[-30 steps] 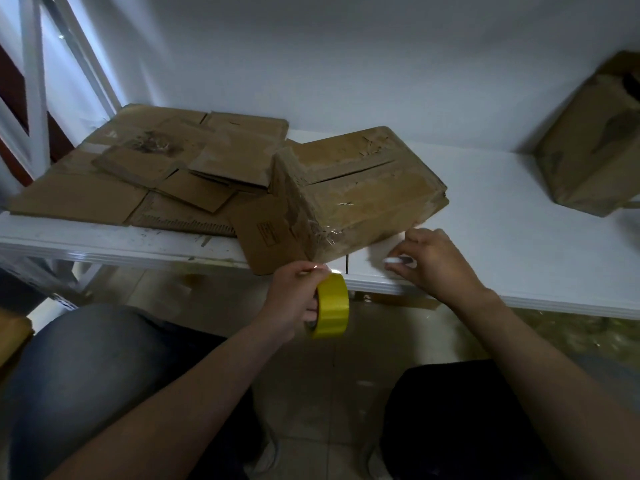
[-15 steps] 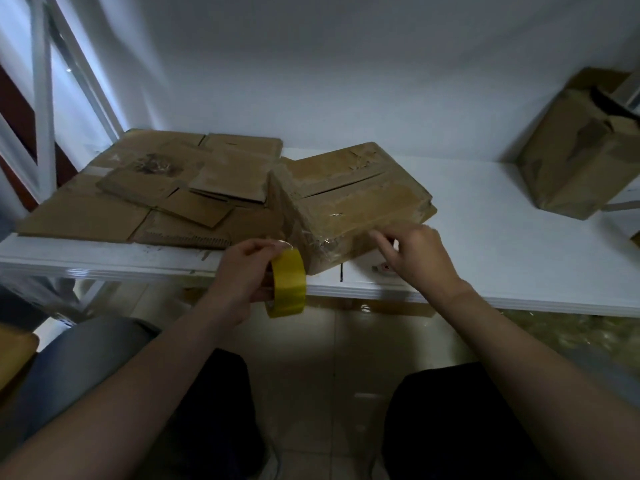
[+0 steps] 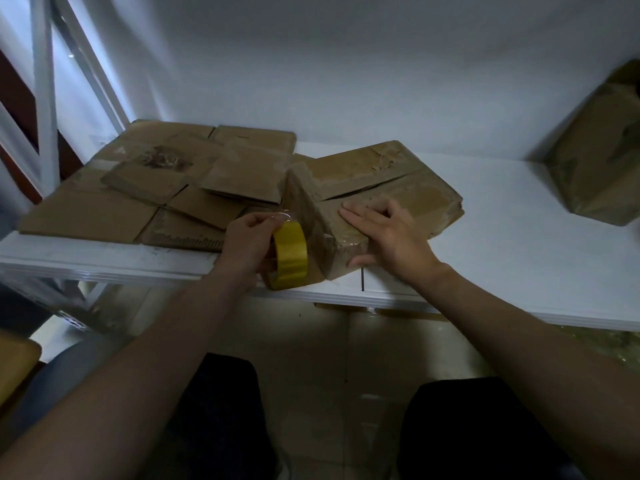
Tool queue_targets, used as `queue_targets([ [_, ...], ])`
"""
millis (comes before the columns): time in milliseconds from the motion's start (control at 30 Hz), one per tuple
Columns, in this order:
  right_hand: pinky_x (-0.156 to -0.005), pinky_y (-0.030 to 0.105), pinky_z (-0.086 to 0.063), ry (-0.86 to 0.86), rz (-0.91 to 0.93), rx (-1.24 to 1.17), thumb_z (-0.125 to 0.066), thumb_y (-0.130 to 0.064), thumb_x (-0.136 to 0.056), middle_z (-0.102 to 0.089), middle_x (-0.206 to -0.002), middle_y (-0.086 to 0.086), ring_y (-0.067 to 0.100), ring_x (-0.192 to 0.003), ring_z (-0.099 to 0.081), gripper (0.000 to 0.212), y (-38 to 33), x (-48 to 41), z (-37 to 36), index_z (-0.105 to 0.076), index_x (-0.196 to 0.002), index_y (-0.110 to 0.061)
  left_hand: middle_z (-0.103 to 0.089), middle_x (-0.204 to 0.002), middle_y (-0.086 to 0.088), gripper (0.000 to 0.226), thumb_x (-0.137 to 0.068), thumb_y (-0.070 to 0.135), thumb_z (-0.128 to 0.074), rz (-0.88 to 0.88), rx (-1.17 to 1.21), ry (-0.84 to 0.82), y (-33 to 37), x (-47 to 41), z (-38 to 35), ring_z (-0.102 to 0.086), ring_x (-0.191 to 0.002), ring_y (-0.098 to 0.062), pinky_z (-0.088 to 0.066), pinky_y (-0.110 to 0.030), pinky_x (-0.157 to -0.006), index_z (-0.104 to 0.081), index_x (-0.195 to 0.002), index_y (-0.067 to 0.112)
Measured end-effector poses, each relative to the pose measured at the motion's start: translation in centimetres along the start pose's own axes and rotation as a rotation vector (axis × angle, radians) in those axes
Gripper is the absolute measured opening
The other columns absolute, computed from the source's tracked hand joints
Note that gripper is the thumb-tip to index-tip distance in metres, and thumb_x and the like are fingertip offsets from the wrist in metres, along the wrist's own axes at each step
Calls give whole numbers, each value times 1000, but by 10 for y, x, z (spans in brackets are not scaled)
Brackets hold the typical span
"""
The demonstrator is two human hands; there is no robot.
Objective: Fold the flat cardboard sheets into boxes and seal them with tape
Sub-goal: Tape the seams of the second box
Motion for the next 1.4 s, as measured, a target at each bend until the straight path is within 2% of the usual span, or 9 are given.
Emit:
queue_targets([
  [133, -93, 41, -43, -23, 3, 32, -73, -67, -73, -46, -155, -6, 23, -114, -43, 95, 0, 2, 0, -45, -153, -24, -67, -112, -7, 10, -96, 29, -66, 7, 14, -6, -1, -3, 2, -67, -99, -31, -55, -37, -68, -74, -101, 25],
  [433, -97, 38, -45, 108, -51, 61, -40, -70, -93, -56, -147, -3, 29, -114, -49, 74, -19, -5, -4, -61, -140, -17, -66, -114, -5, 9, -96, 27, -65, -18, 7, 2, 1, 3, 0, -67, -97, -29, -55, -36, -66, -74, -98, 27],
  [700, -115, 36, -31, -77, -111, -41, -58, -52, -93, -40, -159, -5, 26, -140, -33, 71, -5, 15, 24, -40, -155, -20, -54, -126, 4, 30, -92, 25, -71, -187, -178, -66, -3, 27, -26, -57, -108, -18, -47, -27, -65, -58, -117, 33],
  [800, -111, 38, -35, 37, -210, 37, -59, -42, -96, -47, -154, -3, 29, -132, -37, 59, 14, 35, 36, -47, -150, -21, -57, -116, 9, 41, -90, 22, -74, -244, -195, -72, -7, 38, -40, -58, -98, -4, -52, -29, -67, -50, -122, 35],
  [933, -81, 47, -51, 187, -441, 80, -67, -20, -87, -60, -110, 12, 36, -97, -51, 25, 44, 50, 51, -67, -112, -16, -52, -129, 3, 46, -93, 15, -69, -278, -304, -37, -6, 40, -50, -55, -112, -19, -47, -36, -84, -42, -123, 38],
  [1000, -66, 36, -49, 98, -524, 15, -61, -26, -90, -61, -88, 2, 29, -80, -59, 6, 44, 49, 57, -63, -91, -21, -51, -135, 0, 48, -94, 13, -67, -259, -356, -30, -6, 37, -52, -53, -117, -23, -44, -36, -84, -41, -125, 37],
  [1067, -65, 31, -48, -176, -522, -39, -60, -36, -91, -63, -77, -8, 20, -72, -61, 15, 38, 51, 50, -63, -80, -25, -51, -135, -2, 48, -94, 13, -68, -241, -371, -10, -6, 37, -53, -54, -117, -24, -45, -37, -84, -41, -126, 36],
  [1167, -75, 30, -49, -528, -493, -60, -76, -44, -82, -67, -94, -18, 11, -89, -61, 11, 38, 64, 34, -74, -90, -37, -51, -129, -1, 47, -93, 13, -68, -243, -371, 16, -5, 39, -55, -55, -114, -23, -48, -39, -87, -42, -123, 37],
  [1400, -85, 34, -53, -383, -666, 44, -75, -34, -88, -69, -113, -8, 19, -110, -61, 19, 85, 104, 46, -75, -105, -41, -52, -120, 5, 51, -93, 15, -69, -278, -402, 63, 0, 62, -62, -57, -108, -22, -53, -46, -88, -47, -135, 32],
])
Point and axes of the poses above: each hand's wrist, its own x-axis away from the middle knuckle, its own z-axis out of the back of the hand, y = z × x, the point moved 2 cm from there along -x, towards the middle knuckle
